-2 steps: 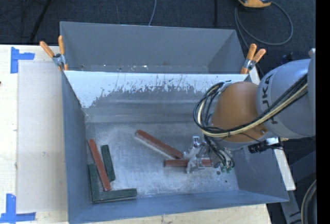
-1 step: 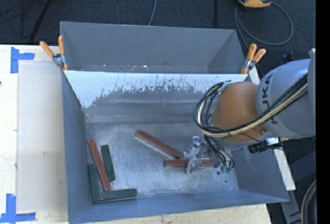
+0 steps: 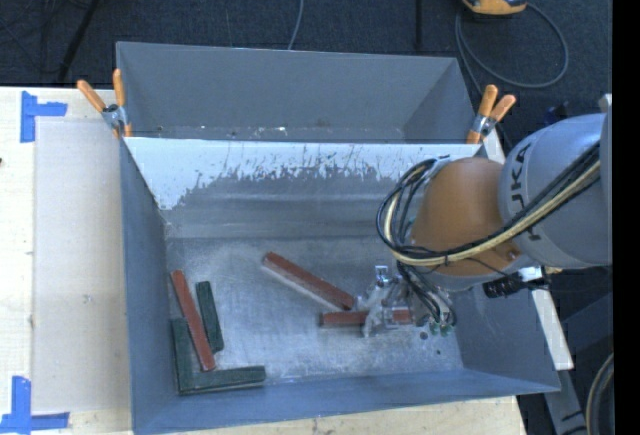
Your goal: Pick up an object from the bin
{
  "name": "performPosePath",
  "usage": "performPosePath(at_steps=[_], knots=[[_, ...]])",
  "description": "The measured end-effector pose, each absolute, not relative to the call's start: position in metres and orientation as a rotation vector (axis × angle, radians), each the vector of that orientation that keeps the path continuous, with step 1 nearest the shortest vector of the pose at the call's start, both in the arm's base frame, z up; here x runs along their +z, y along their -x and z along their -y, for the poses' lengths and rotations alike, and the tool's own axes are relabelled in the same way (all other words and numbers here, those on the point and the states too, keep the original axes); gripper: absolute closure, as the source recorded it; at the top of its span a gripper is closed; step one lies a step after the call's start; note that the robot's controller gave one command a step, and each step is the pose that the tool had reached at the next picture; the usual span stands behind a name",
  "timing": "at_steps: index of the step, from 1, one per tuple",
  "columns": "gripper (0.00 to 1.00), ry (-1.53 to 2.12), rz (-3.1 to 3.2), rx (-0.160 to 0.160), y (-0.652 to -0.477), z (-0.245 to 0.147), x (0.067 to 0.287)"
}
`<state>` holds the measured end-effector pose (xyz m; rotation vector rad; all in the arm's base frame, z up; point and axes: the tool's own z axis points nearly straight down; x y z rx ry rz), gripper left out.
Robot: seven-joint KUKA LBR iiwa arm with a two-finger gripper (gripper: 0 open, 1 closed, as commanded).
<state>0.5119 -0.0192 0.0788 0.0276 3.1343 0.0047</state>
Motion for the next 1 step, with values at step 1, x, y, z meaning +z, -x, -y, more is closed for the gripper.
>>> performPosePath(at_steps=[1], knots=[[1.00, -0.028, -3.147, 0.003, -0.5090, 0.0197, 0.0961]])
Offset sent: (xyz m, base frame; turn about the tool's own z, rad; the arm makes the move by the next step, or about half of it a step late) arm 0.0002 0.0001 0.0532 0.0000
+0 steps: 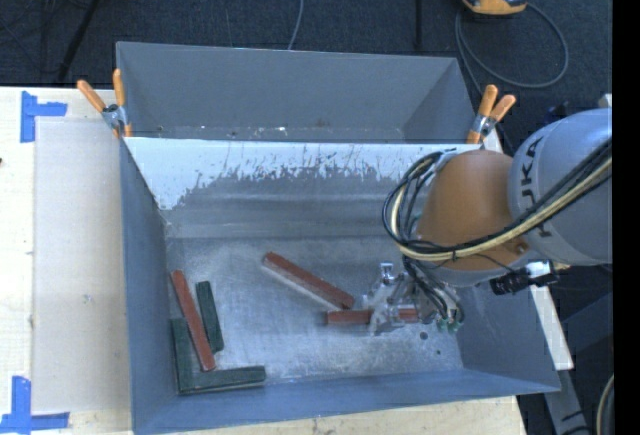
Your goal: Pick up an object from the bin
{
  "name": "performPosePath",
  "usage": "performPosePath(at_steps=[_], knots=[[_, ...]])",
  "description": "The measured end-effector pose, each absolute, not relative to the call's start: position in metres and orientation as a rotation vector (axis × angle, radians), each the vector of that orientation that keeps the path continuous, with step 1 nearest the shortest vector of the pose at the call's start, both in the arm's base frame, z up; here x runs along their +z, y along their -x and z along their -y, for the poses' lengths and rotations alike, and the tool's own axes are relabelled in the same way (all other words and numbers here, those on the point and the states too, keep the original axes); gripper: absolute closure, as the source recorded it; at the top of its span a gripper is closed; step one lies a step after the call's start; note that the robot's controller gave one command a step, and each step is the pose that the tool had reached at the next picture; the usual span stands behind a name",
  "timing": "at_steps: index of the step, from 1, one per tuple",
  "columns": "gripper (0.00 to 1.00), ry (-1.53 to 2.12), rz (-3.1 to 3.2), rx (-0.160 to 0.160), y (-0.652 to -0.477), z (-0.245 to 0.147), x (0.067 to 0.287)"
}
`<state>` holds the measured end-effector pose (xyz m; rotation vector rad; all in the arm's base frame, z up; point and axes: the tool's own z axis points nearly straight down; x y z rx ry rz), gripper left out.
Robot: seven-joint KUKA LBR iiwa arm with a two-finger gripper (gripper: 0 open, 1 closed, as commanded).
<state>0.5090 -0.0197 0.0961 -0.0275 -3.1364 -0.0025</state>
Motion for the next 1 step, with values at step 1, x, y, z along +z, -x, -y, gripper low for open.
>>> performPosePath(at_steps=[1], knots=[[1.00, 0.028, 3.143, -0.001, -0.5114, 0.0200, 0.1097]])
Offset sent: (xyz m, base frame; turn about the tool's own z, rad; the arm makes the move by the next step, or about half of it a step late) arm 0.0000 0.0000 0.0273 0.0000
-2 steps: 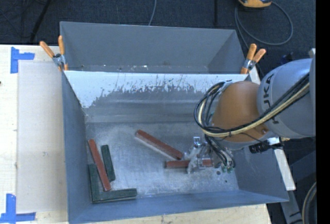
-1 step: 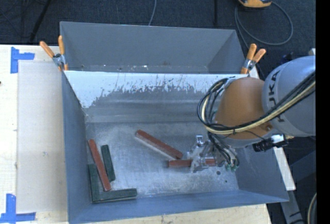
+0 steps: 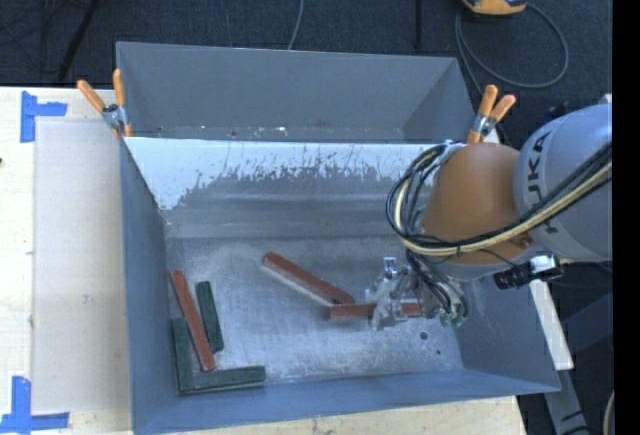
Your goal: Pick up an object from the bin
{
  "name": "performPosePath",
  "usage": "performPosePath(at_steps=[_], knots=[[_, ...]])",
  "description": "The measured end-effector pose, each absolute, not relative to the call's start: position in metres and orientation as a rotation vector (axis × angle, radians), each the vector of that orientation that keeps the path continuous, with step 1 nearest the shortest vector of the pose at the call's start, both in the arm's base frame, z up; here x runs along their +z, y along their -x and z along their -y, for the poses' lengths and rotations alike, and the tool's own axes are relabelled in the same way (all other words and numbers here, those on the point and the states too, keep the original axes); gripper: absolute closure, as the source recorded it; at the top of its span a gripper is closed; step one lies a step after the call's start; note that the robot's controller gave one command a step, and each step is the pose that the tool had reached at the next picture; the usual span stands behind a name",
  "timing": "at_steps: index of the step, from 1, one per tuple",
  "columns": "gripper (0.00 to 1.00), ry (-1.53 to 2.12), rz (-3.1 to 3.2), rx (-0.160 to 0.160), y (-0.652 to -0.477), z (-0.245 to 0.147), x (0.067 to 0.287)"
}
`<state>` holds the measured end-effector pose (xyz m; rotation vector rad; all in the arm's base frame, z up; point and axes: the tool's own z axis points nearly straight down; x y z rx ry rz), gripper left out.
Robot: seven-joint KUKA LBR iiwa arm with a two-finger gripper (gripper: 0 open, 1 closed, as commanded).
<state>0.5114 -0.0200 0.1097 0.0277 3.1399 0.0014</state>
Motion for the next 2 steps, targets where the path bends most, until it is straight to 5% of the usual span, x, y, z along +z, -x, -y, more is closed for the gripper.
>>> performPosePath(at_steps=[2], knots=[[1.00, -0.027, -3.139, 0.001, -0.5110, 0.0200, 0.1202]])
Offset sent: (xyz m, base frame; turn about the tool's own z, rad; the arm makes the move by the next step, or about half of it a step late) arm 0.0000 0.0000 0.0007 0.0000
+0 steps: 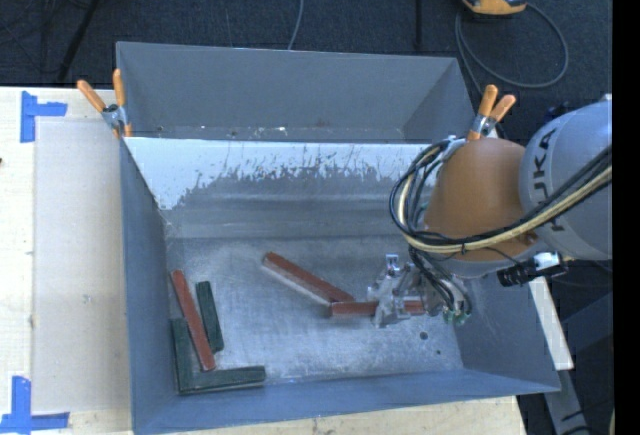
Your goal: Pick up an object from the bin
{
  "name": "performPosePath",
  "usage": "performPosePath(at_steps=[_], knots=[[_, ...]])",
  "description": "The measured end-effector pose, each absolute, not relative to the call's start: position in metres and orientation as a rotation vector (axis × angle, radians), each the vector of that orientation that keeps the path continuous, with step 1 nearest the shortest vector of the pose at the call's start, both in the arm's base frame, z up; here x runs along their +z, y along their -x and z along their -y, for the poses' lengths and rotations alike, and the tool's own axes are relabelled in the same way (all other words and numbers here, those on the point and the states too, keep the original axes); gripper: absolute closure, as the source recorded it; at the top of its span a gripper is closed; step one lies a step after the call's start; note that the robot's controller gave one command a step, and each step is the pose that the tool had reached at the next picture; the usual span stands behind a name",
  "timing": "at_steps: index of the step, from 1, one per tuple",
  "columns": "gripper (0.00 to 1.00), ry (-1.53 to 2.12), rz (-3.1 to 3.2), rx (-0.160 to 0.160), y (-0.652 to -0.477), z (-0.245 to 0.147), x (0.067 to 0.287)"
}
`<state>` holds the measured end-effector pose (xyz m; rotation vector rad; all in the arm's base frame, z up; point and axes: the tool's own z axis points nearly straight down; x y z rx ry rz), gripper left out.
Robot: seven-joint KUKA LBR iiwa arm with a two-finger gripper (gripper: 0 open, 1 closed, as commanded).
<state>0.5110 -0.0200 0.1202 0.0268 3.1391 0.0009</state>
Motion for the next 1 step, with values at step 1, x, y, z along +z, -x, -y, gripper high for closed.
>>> performPosePath(at_steps=[1], knots=[[1.00, -0.027, -3.146, 0.001, -0.5097, 0.0199, 0.1254]])
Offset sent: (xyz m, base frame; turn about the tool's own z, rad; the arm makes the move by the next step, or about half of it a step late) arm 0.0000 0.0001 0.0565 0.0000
